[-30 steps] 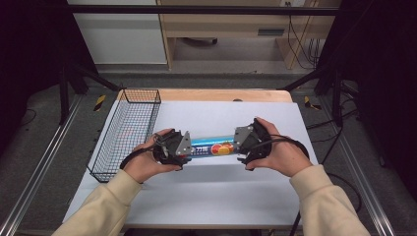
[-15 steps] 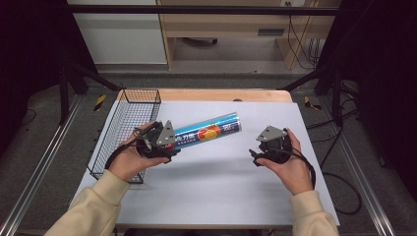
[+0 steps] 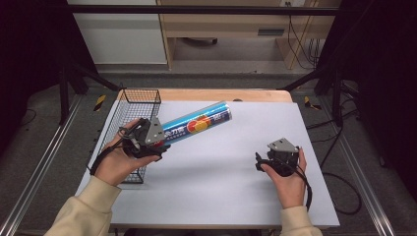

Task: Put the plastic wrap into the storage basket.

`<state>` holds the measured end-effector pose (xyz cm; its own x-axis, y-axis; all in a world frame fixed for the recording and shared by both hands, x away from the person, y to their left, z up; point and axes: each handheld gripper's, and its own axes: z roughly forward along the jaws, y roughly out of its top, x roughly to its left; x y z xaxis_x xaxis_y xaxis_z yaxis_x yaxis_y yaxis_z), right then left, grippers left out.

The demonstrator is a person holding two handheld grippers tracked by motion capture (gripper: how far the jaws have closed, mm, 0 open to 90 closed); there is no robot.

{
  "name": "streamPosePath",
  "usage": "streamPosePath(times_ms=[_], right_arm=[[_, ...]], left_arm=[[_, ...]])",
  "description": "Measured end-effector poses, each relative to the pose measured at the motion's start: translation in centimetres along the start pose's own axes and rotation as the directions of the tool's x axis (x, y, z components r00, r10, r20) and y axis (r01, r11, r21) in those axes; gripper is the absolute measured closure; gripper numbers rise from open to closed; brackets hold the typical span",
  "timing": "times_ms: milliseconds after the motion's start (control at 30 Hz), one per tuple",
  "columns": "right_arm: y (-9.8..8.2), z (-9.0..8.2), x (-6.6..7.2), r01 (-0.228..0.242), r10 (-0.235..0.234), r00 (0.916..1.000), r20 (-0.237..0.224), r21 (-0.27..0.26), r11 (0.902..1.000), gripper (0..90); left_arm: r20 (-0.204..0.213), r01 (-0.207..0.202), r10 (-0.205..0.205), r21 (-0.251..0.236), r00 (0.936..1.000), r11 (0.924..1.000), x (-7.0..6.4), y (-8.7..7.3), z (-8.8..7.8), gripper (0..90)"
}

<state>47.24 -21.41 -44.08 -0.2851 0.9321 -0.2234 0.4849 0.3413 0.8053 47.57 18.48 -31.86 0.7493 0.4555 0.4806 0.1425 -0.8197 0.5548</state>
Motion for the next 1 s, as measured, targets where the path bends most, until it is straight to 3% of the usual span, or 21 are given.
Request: streamPosePath(times_ms=[367,500,667,833,1000], right_arm=[[-0.5,0.2,-0.6,-0.062,0.061,0.9976,0.034,0.021,0.9979,7.3],[-0.6,0.1,-0.9,-0.131,0.131,0.9913,0.014,-0.001,0.9914,6.3],[-0.5,-0.2,-1.0,-0.142,0.142,0.9898,-0.002,-0.015,0.9897,6.0],[-0.7,-0.7,-1.1,-0.148,0.148,0.9887,0.021,-0.028,0.9886,5.8],[-1.0,-1.1,-1.5,-0.167,0.168,0.9852,0.033,-0.03,0.9855,5.8]], left_arm=[[-0.06,0.08,-0.081,-0.015,0.9949,0.9967,2.5,-1.5,-2.8,29.9],[-0.068,0.08,-0.081,-0.023,0.9944,0.9965,3.3,-1.6,-3.4,29.9],[-0.066,0.088,-0.089,-0.014,0.9938,0.996,3.2,-1.8,-3.7,30.0],[-0.081,0.083,-0.08,0.033,0.9935,0.996,2.9,-1.8,-4.1,30.0],[-0.132,0.137,-0.126,0.077,0.9832,0.9876,2.6,-1.9,-5.0,30.1]])
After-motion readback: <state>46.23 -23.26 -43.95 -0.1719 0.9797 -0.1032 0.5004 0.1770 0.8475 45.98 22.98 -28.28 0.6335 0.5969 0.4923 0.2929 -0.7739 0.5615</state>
